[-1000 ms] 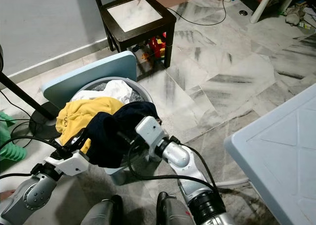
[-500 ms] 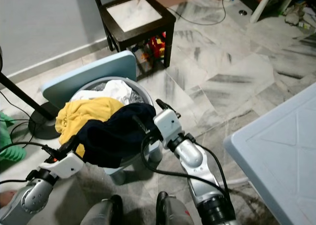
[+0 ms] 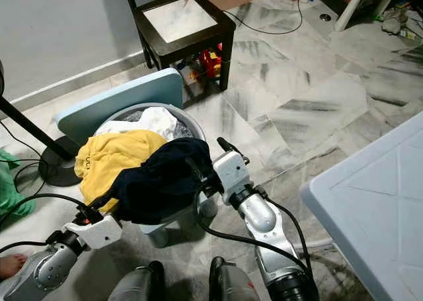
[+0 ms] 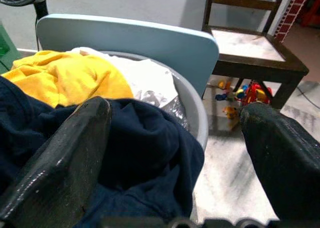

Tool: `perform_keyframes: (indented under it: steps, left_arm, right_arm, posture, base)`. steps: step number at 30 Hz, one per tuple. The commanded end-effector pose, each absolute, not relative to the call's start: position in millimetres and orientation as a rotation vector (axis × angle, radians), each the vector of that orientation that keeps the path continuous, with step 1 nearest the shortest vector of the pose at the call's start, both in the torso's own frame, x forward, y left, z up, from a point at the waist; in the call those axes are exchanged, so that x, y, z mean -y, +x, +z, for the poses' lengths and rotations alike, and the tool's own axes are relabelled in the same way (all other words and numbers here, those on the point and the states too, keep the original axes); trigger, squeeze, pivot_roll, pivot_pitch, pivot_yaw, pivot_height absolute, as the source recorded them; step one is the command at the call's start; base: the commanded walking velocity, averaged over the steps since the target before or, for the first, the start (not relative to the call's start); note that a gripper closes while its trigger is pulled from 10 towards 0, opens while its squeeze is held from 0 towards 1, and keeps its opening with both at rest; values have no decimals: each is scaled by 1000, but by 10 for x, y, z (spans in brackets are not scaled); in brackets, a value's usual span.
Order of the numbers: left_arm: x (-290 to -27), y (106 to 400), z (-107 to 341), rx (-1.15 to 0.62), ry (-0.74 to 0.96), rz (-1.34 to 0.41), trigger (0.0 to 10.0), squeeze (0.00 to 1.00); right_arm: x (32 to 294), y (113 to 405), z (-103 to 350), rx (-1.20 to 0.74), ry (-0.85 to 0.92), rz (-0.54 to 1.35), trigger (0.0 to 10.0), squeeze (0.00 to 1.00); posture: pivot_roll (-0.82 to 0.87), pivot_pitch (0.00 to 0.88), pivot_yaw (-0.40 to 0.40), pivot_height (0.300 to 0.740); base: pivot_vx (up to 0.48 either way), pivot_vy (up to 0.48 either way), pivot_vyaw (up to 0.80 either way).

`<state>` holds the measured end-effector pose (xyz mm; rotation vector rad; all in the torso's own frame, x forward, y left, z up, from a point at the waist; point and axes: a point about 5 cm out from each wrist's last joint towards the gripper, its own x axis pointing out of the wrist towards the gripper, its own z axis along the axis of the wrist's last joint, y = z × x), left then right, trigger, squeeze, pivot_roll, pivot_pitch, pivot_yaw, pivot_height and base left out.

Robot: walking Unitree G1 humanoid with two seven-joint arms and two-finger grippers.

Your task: Hang hanger

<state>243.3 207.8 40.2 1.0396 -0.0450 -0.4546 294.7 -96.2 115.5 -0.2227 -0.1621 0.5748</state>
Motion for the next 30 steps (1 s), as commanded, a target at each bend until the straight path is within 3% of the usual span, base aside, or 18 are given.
perform_keyframes:
  steps: [1,15,16,17,18,19,20,21,29,30]
  left_arm:
    - [-2069,2332,296,8,1037,-505,10000,1000]
    - [-1952,2043,-58,-56,1038,-584,10000,1000]
    - [-1942,2028,-90,-59,1040,-586,10000,749]
    - [-1935,2023,-119,-62,1040,-586,10000,616]
    - [-1928,2033,-149,-71,1045,-585,10000,576]
    - [-1917,2061,-179,-82,1057,-587,10000,337]
    - [-1906,2085,-201,-90,1068,-589,10000,200]
    - [-1887,2107,-224,-95,1077,-586,10000,0]
    - [-1711,2030,-463,-160,1125,-585,10000,0]
    - [-1693,1983,-506,-175,1132,-584,10000,867]
  right_arm:
    - [1004,2904,1111,140,-216,573,10000,0]
    - [1003,2911,1056,118,-229,579,10000,0]
    - [999,2911,1056,118,-230,581,10000,0]
    - [997,2913,1055,117,-230,582,10000,0]
    - [994,2914,1054,117,-230,583,10000,0]
    - [992,2916,1054,117,-231,583,10000,0]
    - [991,2918,1054,117,-231,584,10000,0]
    - [990,2919,1055,117,-231,584,10000,0]
    - [985,2927,1056,118,-237,586,10000,0]
    - [986,2926,1054,118,-238,586,10000,0]
  posture:
    - [125,292,-17,740]
    - [131,282,-7,740]
    - [131,285,-6,740]
    - [131,284,-7,740]
    - [131,285,-9,740]
    - [130,285,-9,740]
    - [130,285,-9,740]
    - [128,285,-9,740]
    - [121,284,-7,740]
    - [119,284,-7,740]
  base:
    - [0,0,0]
    - [0,0,0]
    - [0,0,0]
    - [0,0,0]
    - [0,0,0]
    - [0,0,0]
    - [0,0,0]
    - [0,0,0]
    - [0,0,0]
    - [0,0,0]
